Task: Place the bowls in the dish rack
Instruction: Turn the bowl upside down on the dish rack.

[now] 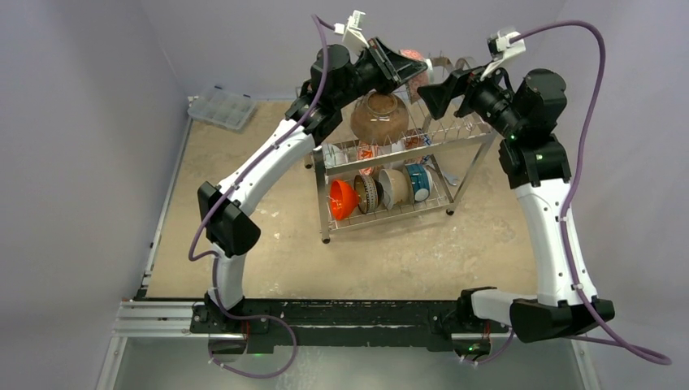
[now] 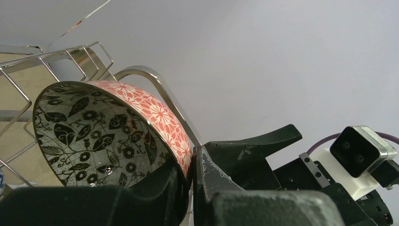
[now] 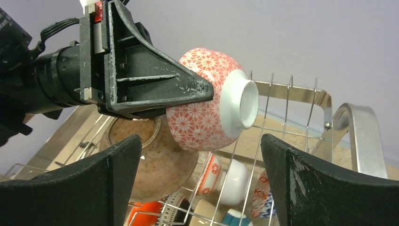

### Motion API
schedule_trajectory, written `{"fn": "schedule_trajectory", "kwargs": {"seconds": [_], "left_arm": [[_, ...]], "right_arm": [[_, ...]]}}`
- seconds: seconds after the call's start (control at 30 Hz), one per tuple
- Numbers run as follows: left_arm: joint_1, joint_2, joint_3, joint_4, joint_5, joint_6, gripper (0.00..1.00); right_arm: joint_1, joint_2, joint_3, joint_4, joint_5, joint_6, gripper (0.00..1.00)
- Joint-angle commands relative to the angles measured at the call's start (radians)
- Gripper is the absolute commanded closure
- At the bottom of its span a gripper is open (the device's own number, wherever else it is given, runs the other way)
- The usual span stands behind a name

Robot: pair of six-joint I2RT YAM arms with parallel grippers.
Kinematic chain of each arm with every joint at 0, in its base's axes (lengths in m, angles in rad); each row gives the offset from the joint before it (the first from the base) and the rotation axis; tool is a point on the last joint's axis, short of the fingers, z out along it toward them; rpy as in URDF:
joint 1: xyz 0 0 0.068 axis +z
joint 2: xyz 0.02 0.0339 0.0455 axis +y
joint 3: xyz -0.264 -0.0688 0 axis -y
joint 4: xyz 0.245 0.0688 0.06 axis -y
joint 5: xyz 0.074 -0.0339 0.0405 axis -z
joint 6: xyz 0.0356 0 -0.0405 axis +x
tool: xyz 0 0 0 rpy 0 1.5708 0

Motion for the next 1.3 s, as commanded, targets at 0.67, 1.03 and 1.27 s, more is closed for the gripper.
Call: {"fn": "schedule_trajectory", "kwargs": {"seconds": [0.67, 1.03, 1.27], "left_arm": [[0.012, -0.052, -0.04, 0.176, 0.05, -0.091, 1.0], [0.013, -0.07, -0.061, 0.164, 0.03, -0.058, 1.0], [0.021, -0.104, -0.115, 0.173, 0.034, -0.05, 0.63]], "right_arm": [[0.125, 0.141, 0.021, 0.132, -0.007, -0.274, 0.12], [0.133, 0.104, -0.015, 0.162, 0.069, -0.265, 0.93], [0.133, 0.094, 0.004, 0.112, 0.187, -0.212, 1.0]]}}
